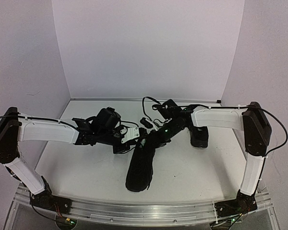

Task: Tie the shoes

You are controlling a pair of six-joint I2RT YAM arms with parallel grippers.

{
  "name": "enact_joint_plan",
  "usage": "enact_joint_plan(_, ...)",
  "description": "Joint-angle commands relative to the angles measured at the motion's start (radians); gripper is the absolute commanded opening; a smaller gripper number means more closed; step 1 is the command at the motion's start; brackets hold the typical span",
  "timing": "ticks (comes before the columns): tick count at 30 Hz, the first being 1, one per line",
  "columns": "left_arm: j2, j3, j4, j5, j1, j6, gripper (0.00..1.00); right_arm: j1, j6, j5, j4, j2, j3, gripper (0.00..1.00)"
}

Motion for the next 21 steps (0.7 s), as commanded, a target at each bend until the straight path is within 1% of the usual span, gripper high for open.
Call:
enact_joint_plan(1, -0.006, 0.005, 0.022, 0.016, 0.005, -0.008, 0.0, 0.015, 0.008, 0.051, 0.006, 0.028, 0.03, 0.22)
enact_joint_plan(8, -0.003, 0.007, 0.024, 0.017, 0.005, -0.008, 0.0, 0.035, 0.022, 0.128, 0.003, 0.023, 0.031, 0.22)
enact_joint_plan(13, -0.003, 0.004, 0.027, 0.016, 0.005, -0.009, 0.0, 0.054, 0.017, 0.171, -0.002, 0.017, 0.029, 0.2)
enact_joint_plan(16, -0.003, 0.005, 0.027, 0.016, 0.004, -0.009, 0.0, 0.065, 0.013, 0.195, -0.007, 0.012, 0.03, 0.17)
enact_joint_plan(18, -0.003, 0.004, 0.027, 0.016, 0.005, -0.011, 0.0, 0.067, 0.012, 0.201, -0.008, 0.003, 0.027, 0.11)
enact_joint_plan(21, -0.004, 0.004, 0.027, 0.016, 0.004, -0.012, 0.0, 0.069, 0.011, 0.188, -0.008, -0.003, 0.027, 0.04)
